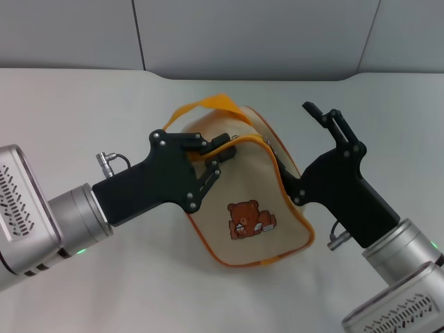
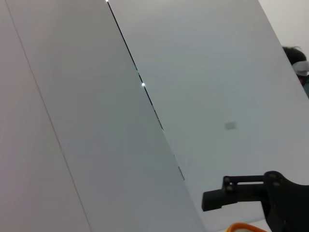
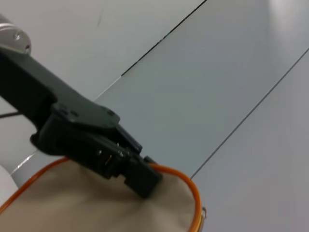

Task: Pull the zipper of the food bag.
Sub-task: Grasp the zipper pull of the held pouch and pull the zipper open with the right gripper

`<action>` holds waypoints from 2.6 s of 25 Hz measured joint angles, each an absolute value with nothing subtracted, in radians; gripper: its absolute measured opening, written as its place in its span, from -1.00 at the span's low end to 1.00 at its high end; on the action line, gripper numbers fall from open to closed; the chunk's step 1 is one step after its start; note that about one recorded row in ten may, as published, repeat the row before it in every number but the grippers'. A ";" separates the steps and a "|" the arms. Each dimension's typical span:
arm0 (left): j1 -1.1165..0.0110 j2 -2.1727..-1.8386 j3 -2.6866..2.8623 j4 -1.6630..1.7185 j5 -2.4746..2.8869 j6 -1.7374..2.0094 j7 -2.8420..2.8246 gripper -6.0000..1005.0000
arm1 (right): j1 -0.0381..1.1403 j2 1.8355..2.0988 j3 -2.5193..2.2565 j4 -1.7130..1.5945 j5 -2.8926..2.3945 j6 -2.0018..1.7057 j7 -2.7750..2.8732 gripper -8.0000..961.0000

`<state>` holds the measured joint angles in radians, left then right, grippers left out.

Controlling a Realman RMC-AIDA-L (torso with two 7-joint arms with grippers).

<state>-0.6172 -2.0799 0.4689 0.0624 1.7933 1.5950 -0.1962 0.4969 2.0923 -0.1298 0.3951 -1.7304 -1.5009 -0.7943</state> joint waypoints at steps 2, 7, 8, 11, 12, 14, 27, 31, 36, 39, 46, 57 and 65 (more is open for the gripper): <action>-0.617 -2.080 0.471 0.060 1.793 1.594 -0.196 -0.78 | 0.501 2.092 -0.120 0.405 -1.731 -1.501 -0.794 0.75; -0.618 -2.080 0.472 0.055 1.793 1.592 -0.197 -0.79 | 0.500 2.092 -0.099 0.425 -1.735 -1.501 -0.802 0.75; -0.618 -2.080 0.472 0.054 1.793 1.592 -0.197 -0.79 | 0.498 2.092 -0.097 0.428 -1.736 -1.500 -0.806 0.75; -0.618 -2.080 0.472 0.054 1.793 1.591 -0.200 -0.79 | 0.483 2.092 -0.093 0.450 -1.735 -1.497 -0.839 0.74; -0.618 -2.080 0.472 0.054 1.793 1.591 -0.200 -0.79 | 0.483 2.092 -0.093 0.450 -1.735 -1.497 -0.839 0.74; -0.618 -2.080 0.472 0.054 1.793 1.591 -0.201 -0.79 | 0.477 2.092 -0.093 0.459 -1.735 -1.497 -0.857 0.74; -0.621 -2.082 0.471 0.057 1.793 1.591 -0.206 -0.79 | 0.463 2.092 -0.096 0.519 -1.736 -1.458 -0.996 0.10; -0.621 -2.082 0.471 0.058 1.793 1.594 -0.206 -0.80 | 0.464 2.092 -0.092 0.522 -1.736 -1.443 -1.006 -0.08; -0.623 -2.082 0.471 0.059 1.793 1.596 -0.206 -0.80 | 0.463 2.092 -0.094 0.519 -1.736 -1.447 -1.013 -0.70; -0.624 -2.082 0.471 0.059 1.793 1.596 -0.206 -0.81 | 0.463 2.092 -0.094 0.517 -1.736 -1.447 -1.014 -0.95; -0.626 -2.082 0.463 0.057 1.791 1.598 -0.211 -0.83 | 0.442 2.092 -0.093 0.511 -1.731 -1.442 -1.025 -0.99; -0.637 -2.080 0.420 0.093 1.781 1.601 -0.298 -0.85 | 0.156 2.090 -0.099 0.423 -1.732 -1.459 -1.064 -0.99; -0.613 -2.082 0.420 0.079 1.781 1.602 -0.290 -0.89 | 0.124 2.090 -0.095 0.450 -1.731 -1.638 -0.987 -0.94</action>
<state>-0.6132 -2.0817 0.4203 0.0789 1.7810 1.6015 -0.2899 0.1236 2.0900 -0.0953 0.4497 -1.7308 -1.6382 -0.9875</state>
